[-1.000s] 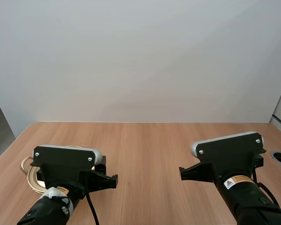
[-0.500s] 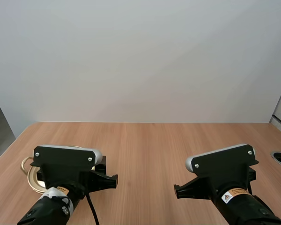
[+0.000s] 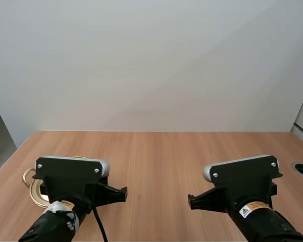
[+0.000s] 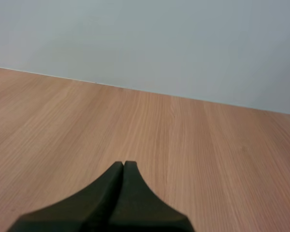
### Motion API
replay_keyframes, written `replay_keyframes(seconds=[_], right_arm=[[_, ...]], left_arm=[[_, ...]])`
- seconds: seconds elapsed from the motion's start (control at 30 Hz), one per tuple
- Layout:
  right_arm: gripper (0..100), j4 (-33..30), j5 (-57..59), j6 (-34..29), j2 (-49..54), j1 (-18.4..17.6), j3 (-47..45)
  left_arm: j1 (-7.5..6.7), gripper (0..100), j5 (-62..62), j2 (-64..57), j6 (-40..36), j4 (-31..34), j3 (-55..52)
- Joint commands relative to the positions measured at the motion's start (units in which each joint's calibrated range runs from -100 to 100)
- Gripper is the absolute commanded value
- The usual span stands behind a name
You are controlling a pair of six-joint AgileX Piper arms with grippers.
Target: Open the pot, put the car inside, and close it
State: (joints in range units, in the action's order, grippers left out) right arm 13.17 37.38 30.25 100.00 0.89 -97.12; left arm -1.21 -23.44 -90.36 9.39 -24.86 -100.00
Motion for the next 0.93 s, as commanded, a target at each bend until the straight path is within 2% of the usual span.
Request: replay_keyframes(seconds=[0.0, 0.13, 0.27, 0.4, 0.9], right_arm=[[0, -0.20, -0.06, -0.01, 0.00, -0.02, 0.01], [0, -0.42, -0.30, -0.01, 0.00, -0.02, 0.01], [0, -0.28, -0.46, -0.01, 0.00, -0.02, 0.01], [0, -0.16, -0.28, -0.01, 0.00, -0.02, 0.01], [0, 0.26, -0.28, -0.01, 0.00, -0.02, 0.01]], left_arm=[[-0.01, 0, 0.00, 0.03, 0.12, -0.10, 0.00], [-0.01, 0, 0.00, 0.03, -0.28, -0.10, 0.00], [-0.01, 0, 0.00, 0.03, -4.40, -0.10, 0.00], [-0.01, 0, -0.74, 0.03, -4.15, 1.58, 0.00], [-0.01, 0, -0.48, 0.03, -4.15, 1.58, 0.00]])
